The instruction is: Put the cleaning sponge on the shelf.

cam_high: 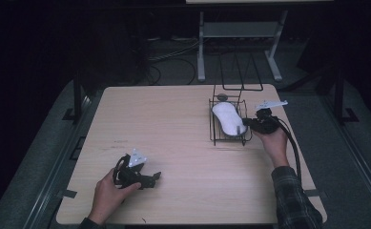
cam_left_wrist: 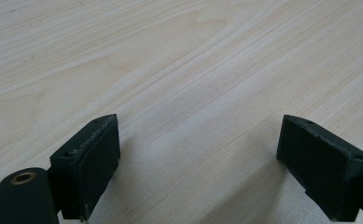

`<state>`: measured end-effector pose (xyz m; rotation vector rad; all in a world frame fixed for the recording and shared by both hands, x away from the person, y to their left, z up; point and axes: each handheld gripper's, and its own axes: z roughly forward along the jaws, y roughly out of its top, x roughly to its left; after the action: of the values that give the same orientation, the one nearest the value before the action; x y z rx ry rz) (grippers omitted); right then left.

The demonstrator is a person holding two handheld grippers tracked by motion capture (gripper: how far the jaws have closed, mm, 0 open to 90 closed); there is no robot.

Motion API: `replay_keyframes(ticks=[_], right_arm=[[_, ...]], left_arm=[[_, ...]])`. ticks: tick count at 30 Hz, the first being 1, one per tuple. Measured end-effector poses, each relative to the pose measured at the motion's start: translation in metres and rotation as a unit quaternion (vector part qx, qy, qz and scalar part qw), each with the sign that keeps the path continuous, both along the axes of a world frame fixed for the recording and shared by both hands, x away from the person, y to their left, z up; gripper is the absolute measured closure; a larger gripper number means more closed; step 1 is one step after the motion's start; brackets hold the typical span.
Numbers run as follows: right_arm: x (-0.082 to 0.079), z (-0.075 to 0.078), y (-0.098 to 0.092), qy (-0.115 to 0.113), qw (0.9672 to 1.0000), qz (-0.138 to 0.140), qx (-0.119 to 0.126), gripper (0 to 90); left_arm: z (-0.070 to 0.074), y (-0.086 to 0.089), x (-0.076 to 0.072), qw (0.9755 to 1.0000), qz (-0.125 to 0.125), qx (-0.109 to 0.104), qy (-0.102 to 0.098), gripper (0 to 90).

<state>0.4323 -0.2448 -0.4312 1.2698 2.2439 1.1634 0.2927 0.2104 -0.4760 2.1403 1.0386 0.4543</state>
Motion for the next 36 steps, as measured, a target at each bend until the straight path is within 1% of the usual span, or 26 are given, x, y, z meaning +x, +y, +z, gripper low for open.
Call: replay_keyframes(ticks=[1, 5, 10, 17, 21, 23, 26, 30, 33, 36], right_arm=[[-0.001, -0.001, 0.001, 0.004, 1.0000, 0.000, 0.000, 89.8], [-0.004, -0.003, 0.003, 0.005, 1.0000, 0.006, -0.001, 89.8], [-0.006, -0.003, 0.007, 0.000, 0.9999, 0.015, -0.004, 89.9], [-0.009, -0.003, 0.017, 0.003, 0.9996, 0.030, 0.001, 89.9], [-0.010, -0.003, 0.021, -0.001, 0.9992, 0.040, 0.001, 89.8], [-0.010, -0.002, 0.021, -0.002, 0.9993, 0.037, 0.000, 89.8], [-0.011, -0.001, 0.018, -0.001, 0.9995, 0.030, 0.005, 89.8], [-0.014, 0.004, 0.013, -0.007, 0.9995, 0.026, 0.014, 89.5], [-0.021, 0.007, 0.008, -0.008, 0.9996, 0.019, 0.018, 87.2], [-0.026, 0.009, 0.004, -0.009, 0.9997, 0.016, 0.018, 81.9]], left_arm=[[0.000, 0.000, 0.000, 1.0000, 0.000, 0.000, 0.000, 12.5], [0.000, 0.000, 0.000, 1.0000, 0.000, 0.001, 0.000, 12.5], [0.000, 0.000, 0.000, 1.0000, 0.000, 0.001, 0.000, 12.5], [0.000, 0.000, 0.000, 1.0000, 0.000, 0.001, 0.000, 12.5], [0.000, 0.000, 0.000, 1.0000, 0.000, 0.001, 0.000, 12.5], [0.000, 0.000, 0.000, 1.0000, 0.001, 0.001, 0.000, 12.5], [0.000, 0.000, 0.000, 1.0000, 0.000, 0.001, 0.000, 12.5], [0.000, 0.000, 0.000, 1.0000, 0.001, 0.001, 0.000, 12.5], [0.000, 0.000, 0.000, 1.0000, 0.001, 0.001, 0.000, 12.5], [0.000, 0.000, 0.000, 1.0000, 0.001, 0.001, 0.000, 12.5]])
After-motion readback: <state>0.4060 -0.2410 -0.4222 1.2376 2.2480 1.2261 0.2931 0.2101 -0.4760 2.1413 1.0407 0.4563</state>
